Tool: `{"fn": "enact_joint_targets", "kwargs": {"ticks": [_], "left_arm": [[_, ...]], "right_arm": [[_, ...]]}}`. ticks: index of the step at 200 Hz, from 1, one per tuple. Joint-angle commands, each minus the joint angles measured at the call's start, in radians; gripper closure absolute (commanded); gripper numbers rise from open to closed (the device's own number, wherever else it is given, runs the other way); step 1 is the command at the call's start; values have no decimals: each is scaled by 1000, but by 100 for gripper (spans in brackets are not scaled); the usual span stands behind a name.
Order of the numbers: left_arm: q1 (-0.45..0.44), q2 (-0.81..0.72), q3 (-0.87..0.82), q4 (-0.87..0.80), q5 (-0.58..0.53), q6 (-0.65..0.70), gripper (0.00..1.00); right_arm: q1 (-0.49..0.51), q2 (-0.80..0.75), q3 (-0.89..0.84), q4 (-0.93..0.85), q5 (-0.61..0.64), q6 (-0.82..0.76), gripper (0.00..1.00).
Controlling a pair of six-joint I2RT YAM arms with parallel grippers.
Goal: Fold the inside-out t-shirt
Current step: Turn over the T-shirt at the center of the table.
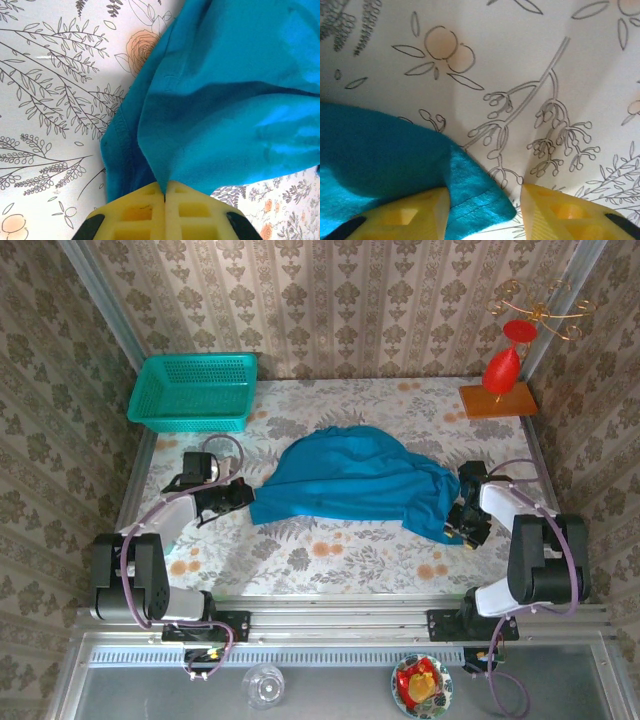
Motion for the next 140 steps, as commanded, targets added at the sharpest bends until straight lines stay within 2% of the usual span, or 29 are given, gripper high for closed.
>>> {"fn": "enact_joint_targets", "kwargs": {"ticks": [1, 50, 80, 104, 140], "left_arm": [[-1, -16, 12, -10, -8, 9, 100], [-1, -45, 14, -13, -4, 6, 100], [-1, -95, 33, 9, 11, -7, 100], [1, -121, 118, -21, 21, -10, 100], [-8, -148, 239, 33, 73, -38, 100]], "right_arm": [[-4, 41, -3, -2, -33, -9, 64], [-9, -43, -2, -10, -1, -13, 98], [-19, -208, 95, -57, 29, -18, 100], [-44, -335, 308, -108, 85, -55, 100], [-101, -337, 852, -164, 184, -147, 100]]}}
